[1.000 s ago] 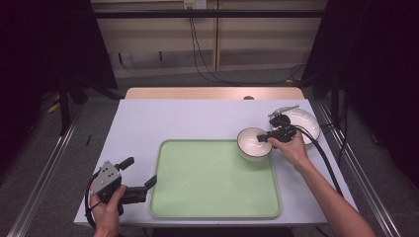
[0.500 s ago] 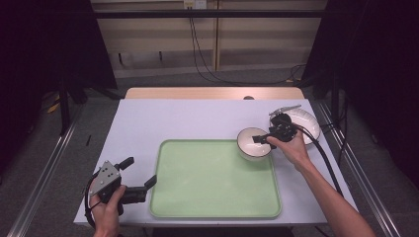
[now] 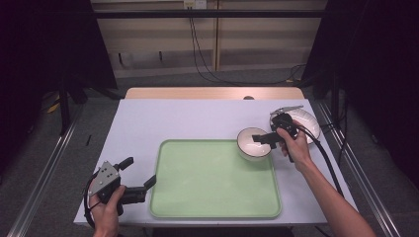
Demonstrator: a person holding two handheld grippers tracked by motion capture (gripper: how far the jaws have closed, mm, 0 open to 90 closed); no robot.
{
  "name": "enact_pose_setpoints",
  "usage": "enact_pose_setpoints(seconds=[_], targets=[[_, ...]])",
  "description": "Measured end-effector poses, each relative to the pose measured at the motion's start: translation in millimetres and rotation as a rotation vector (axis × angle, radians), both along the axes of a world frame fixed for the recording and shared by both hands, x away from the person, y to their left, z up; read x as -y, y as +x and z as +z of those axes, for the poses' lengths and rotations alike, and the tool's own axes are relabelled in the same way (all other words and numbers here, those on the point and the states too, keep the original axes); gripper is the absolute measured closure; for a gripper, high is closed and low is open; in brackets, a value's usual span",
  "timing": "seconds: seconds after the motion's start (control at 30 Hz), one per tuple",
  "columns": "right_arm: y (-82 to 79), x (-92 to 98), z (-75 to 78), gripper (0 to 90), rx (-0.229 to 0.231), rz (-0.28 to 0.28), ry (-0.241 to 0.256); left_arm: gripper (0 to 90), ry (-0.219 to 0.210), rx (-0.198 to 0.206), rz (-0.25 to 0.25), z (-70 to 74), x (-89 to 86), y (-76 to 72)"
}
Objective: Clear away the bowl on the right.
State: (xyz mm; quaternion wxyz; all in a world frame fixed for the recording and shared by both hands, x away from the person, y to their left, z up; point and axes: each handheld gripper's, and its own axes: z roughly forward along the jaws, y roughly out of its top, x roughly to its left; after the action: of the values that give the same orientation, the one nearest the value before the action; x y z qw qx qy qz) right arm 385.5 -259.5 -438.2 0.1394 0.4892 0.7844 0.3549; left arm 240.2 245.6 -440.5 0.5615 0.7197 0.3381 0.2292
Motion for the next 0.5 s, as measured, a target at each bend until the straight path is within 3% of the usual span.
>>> enact_pose_setpoints(seconds=[0.03, 0.5], targets=[[-1.1, 1.3, 2.1, 3.0, 0.021, -0.024, 0.003, 0.8, 0.002, 0.006, -0.005, 0.3, 0.0, 0.2], [-18.6, 17.2, 17.1, 2.7, 0.155, -0.028, 0.040, 0.8, -0.006, -0.004, 0.005, -1.2, -0.6, 0.2]])
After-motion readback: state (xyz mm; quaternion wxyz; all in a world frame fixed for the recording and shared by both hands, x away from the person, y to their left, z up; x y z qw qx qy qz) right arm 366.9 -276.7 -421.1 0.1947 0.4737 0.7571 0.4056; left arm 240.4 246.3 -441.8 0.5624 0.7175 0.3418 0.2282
